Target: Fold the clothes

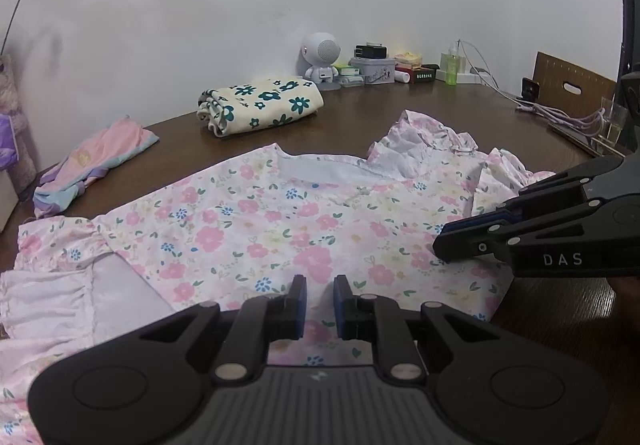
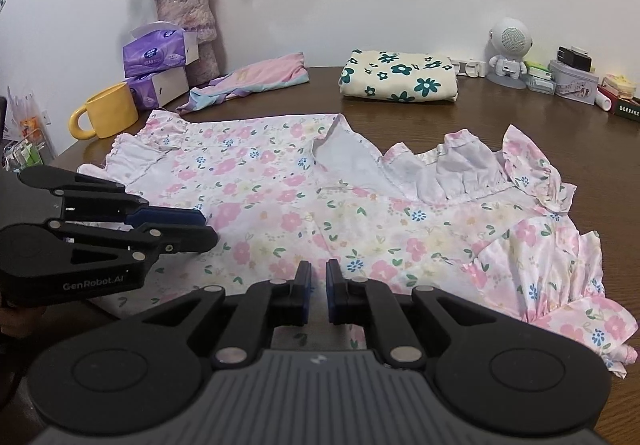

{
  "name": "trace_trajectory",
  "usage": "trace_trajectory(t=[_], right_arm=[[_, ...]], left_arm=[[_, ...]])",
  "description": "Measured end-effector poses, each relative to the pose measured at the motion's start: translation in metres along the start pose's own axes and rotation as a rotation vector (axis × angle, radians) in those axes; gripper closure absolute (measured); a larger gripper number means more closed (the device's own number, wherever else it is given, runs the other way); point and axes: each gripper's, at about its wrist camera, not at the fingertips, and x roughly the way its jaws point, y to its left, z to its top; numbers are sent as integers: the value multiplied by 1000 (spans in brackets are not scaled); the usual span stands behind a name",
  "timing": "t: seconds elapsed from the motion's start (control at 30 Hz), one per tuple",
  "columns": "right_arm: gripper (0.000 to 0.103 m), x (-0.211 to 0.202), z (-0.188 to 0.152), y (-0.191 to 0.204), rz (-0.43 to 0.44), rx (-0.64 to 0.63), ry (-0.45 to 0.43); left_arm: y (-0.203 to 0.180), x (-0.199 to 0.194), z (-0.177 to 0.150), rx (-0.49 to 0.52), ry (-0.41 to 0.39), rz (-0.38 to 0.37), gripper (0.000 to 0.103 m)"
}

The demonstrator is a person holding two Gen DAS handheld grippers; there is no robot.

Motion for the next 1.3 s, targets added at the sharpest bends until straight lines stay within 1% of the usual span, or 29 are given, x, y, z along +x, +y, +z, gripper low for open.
trace_trajectory(t=[0.23,0.37,0.53,0.87,1.3], right_arm=[[96,1,1,-7,-71,15,-7],[96,1,0,-9,-87,22,-9],[96,0,-1,-4,-109,-2,-19],[96,1,-3,-2,-119,8,-34],[96,1,-4,-4,-144,24,-45]], left_arm=[[0,-1,-2,-31,-12,7,90],[3,-2,-2,-60,-14,4,90],[5,-2,-2,-96,-17,3,90],[4,-2,-2,-126,-18,17,90],[4,-2,-2,-131,-18,23,90]])
